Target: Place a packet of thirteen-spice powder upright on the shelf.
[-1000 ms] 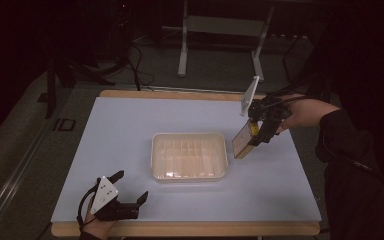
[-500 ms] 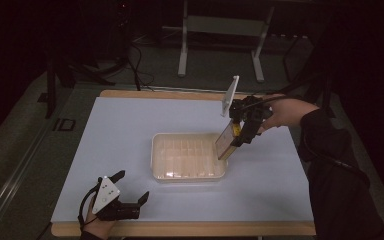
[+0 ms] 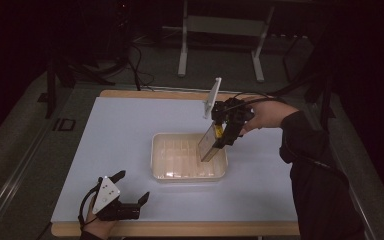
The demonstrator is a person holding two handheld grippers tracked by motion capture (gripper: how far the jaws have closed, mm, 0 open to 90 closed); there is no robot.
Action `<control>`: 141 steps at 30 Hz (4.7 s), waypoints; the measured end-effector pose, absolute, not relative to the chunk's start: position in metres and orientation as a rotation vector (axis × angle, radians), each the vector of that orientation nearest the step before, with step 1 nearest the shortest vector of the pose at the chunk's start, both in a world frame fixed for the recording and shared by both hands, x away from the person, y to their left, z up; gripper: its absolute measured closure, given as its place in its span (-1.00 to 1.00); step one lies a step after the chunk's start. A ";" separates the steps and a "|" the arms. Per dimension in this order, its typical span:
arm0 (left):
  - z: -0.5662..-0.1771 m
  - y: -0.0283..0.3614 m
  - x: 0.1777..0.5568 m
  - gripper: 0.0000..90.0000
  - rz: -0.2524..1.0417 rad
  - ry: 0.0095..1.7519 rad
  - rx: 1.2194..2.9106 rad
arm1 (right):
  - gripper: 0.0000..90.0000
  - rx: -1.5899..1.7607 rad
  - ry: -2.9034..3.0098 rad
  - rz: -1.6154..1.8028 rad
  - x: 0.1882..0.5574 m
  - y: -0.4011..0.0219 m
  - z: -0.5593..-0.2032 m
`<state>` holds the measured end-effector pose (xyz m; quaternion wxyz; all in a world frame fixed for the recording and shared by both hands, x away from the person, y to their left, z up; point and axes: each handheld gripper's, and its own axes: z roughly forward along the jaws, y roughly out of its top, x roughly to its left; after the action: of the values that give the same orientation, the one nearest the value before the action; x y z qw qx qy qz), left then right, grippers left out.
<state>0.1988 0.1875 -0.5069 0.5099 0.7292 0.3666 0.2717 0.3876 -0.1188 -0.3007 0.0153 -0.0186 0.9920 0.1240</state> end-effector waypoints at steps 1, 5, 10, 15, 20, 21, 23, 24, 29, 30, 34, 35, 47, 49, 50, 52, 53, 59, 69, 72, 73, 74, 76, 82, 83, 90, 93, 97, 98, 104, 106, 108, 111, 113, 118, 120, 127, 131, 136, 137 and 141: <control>-0.507 0.187 0.199 -1.00 0.655 0.881 1.757 | -0.34 -0.060 3.087 0.393 0.387 -0.116 -0.301; -0.507 0.187 0.198 -1.00 0.655 0.879 1.760 | -0.34 -0.068 3.089 0.417 0.386 -0.105 -0.301; -0.507 0.187 0.198 -1.00 0.654 0.877 1.763 | -0.34 -0.063 3.093 0.432 0.384 -0.091 -0.303; -0.507 0.187 0.198 -1.00 0.653 0.876 1.766 | -0.34 -0.112 3.093 0.434 0.383 -0.082 -0.307; -0.507 0.188 0.198 -1.00 0.652 0.876 1.765 | -0.34 -0.119 3.108 0.456 0.383 -0.071 -0.313; -0.507 0.188 0.198 -1.00 0.653 0.876 1.766 | -0.34 -0.118 3.107 0.458 0.383 -0.069 -0.313; -0.506 0.188 0.198 -1.00 0.651 0.877 1.762 | -0.34 -0.120 3.106 0.458 0.383 -0.065 -0.315; -0.506 0.188 0.198 -1.00 0.653 0.877 1.762 | -0.34 -0.122 3.104 0.459 0.383 -0.062 -0.316; -0.506 0.188 0.197 -1.00 0.647 0.873 1.756 | -0.33 -0.124 3.100 0.503 0.385 -0.051 -0.319; -0.506 0.188 0.196 -1.00 0.652 0.867 1.758 | -0.33 -0.121 3.100 0.514 0.385 -0.049 -0.320; -0.505 0.188 0.196 -1.00 0.651 0.864 1.758 | -0.33 -0.149 3.097 0.557 0.386 -0.043 -0.322; -0.505 0.188 0.195 -1.00 0.649 0.864 1.757 | -0.33 -0.155 3.101 0.570 0.385 -0.042 -0.324; -0.505 0.188 0.195 -1.00 0.644 0.859 1.751 | -0.33 -0.063 3.108 0.591 0.399 -0.033 -0.343; -0.505 0.188 0.195 -1.00 0.644 0.860 1.747 | -0.33 -0.045 3.115 0.571 0.402 -0.032 -0.348; -0.505 0.188 0.195 -1.00 0.645 0.858 1.749 | -0.33 -0.049 3.111 0.569 0.403 -0.031 -0.350; -0.505 0.189 0.195 -1.00 0.648 0.857 1.752 | -0.33 -0.037 3.120 0.558 0.404 -0.031 -0.353; -0.505 0.189 0.195 -1.00 0.647 0.858 1.752 | -0.33 -0.037 3.113 0.562 0.405 -0.030 -0.355; -0.505 0.188 0.196 -1.00 0.644 0.856 1.755 | -0.33 -0.025 3.114 0.580 0.405 -0.026 -0.356; -0.505 0.188 0.196 -1.00 0.646 0.853 1.757 | -0.33 -0.014 3.130 0.496 0.404 -0.016 -0.372; -0.505 0.188 0.196 -1.00 0.646 0.854 1.755 | -0.32 -0.014 3.135 0.491 0.404 -0.013 -0.375; -0.505 0.189 0.195 -1.00 0.645 0.854 1.754 | -0.32 0.002 3.142 0.480 0.404 -0.011 -0.378; -0.505 0.189 0.195 -1.00 0.646 0.855 1.754 | -0.32 0.002 3.142 0.480 0.404 -0.011 -0.378; -0.505 0.189 0.195 -1.00 0.643 0.857 1.752 | -0.32 -0.015 3.139 0.492 0.405 -0.009 -0.380; -0.505 0.189 0.196 -1.00 0.640 0.856 1.752 | -0.32 -0.018 3.155 0.467 0.401 -0.002 -0.387; -0.505 0.189 0.196 -1.00 0.640 0.857 1.751 | -0.32 -0.034 3.155 0.472 0.402 -0.001 -0.390; -0.505 0.189 0.195 -1.00 0.641 0.856 1.753 | -0.31 -0.031 3.165 0.452 0.402 0.002 -0.395; -0.505 0.189 0.195 -1.00 0.641 0.857 1.754 | -0.31 -0.043 3.161 0.460 0.402 0.003 -0.397; -0.505 0.189 0.195 -1.00 0.640 0.857 1.751 | -0.31 -0.044 3.165 0.439 0.401 0.005 -0.399; -0.505 0.189 0.195 -1.00 0.640 0.857 1.751 | -0.31 -0.045 3.165 0.432 0.401 0.006 -0.400; -0.505 0.189 0.196 -1.00 0.640 0.855 1.754 | -0.32 -0.067 3.175 0.393 0.401 0.010 -0.402; -0.505 0.189 0.196 -1.00 0.639 0.855 1.756 | -0.35 -0.083 3.178 0.348 0.399 0.014 -0.400; -0.505 0.189 0.196 -1.00 0.639 0.853 1.756 | -0.37 -0.093 3.178 0.326 0.398 0.016 -0.399; -0.505 0.189 0.196 -1.00 0.640 0.853 1.756 | -0.39 -0.087 3.180 0.313 0.397 0.017 -0.398; -0.505 0.189 0.195 -1.00 0.638 0.853 1.755 | -0.39 -0.094 3.184 0.343 0.396 0.019 -0.393; -0.505 0.189 0.196 -1.00 0.637 0.853 1.754 | -0.40 -0.105 3.176 0.366 0.394 0.017 -0.388; -0.505 0.189 0.196 -1.00 0.636 0.854 1.754 | -0.40 -0.105 3.174 0.367 0.394 0.017 -0.387; -0.505 0.188 0.196 -1.00 0.636 0.855 1.753 | -0.49 -0.097 3.159 0.425 0.391 0.007 -0.375; -0.505 0.188 0.196 -1.00 0.637 0.853 1.758 | -0.58 -0.081 3.153 0.452 0.392 0.002 -0.370; -0.505 0.188 0.196 -1.00 0.636 0.856 1.756 | -0.71 -0.067 3.141 0.476 0.392 -0.008 -0.363; -0.505 0.188 0.196 -1.00 0.636 0.856 1.755 | -0.71 -0.058 3.135 0.485 0.392 -0.010 -0.361; -0.505 0.188 0.196 -1.00 0.635 0.856 1.754 | -0.70 0.012 3.136 0.536 0.394 -0.020 -0.354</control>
<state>0.1962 0.1882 -0.5054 0.5180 0.7310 0.3567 0.2647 0.3936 -0.0205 -0.3543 -0.0200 0.0036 0.9855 0.1683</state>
